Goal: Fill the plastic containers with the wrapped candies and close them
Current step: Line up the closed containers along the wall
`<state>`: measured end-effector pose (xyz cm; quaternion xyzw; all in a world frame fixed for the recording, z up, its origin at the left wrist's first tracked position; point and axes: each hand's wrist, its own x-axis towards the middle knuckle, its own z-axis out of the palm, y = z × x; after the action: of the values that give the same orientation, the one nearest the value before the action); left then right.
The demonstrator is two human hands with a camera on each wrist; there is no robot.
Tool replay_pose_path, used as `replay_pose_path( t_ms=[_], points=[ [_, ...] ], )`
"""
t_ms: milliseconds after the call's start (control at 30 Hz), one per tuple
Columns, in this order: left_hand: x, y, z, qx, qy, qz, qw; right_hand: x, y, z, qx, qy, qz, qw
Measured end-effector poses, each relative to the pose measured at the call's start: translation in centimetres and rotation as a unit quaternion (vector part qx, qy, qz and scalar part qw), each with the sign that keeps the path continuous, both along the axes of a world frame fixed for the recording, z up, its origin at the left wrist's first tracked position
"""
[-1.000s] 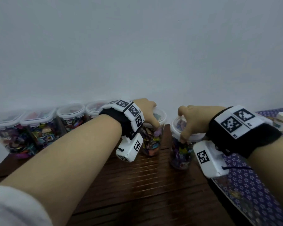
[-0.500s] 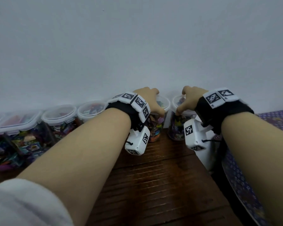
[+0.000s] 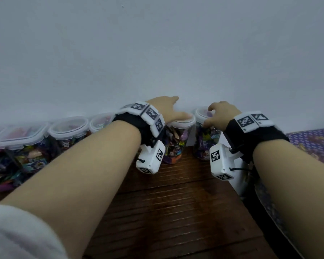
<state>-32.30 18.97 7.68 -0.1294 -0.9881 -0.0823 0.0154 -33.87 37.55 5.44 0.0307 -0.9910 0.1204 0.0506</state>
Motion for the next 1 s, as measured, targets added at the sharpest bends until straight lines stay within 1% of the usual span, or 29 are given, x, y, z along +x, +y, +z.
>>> replay_pose_path(
  t_ms=[100,200,300,433,500,567,633,800,1000],
  points=[
    [1.5,-2.5,2.2,0.022,0.031,0.029,0.999,1.1,-0.2,-0.8,-0.013,0.039,-0.001,0.999],
    [3.1,-5.2,2.8,-0.020,0.022,0.056,0.998,2.5,-1.4,-1.2,-0.002,0.083,0.012,0.996],
    [4.4,-6.5,1.6,-0.076,0.001,0.055,0.996,3.6,-3.6,-1.5,0.010,0.114,0.071,0.991],
    [5.0,-5.6,-0.8,-0.115,0.037,0.028,0.992,4.3,-6.5,-1.7,0.038,0.147,0.132,0.980],
    [4.9,-4.9,-1.7,-0.130,0.067,0.020,0.989,4.1,-7.5,-1.7,0.054,0.140,0.145,0.978],
    [4.9,-4.4,-2.5,-0.141,0.090,0.007,0.986,3.8,-8.1,-1.8,0.061,0.117,0.148,0.980],
    [4.9,-4.4,-3.1,-0.136,0.102,0.003,0.985,3.6,-8.4,-2.0,0.071,0.101,0.149,0.981],
    [5.2,-5.2,-3.1,-0.123,0.111,-0.004,0.986,3.5,-8.6,-2.1,0.077,0.109,0.164,0.977],
    [5.2,-6.2,-3.1,-0.114,0.093,-0.006,0.989,4.1,-8.8,-2.1,0.077,0.114,0.177,0.974]
  ],
)
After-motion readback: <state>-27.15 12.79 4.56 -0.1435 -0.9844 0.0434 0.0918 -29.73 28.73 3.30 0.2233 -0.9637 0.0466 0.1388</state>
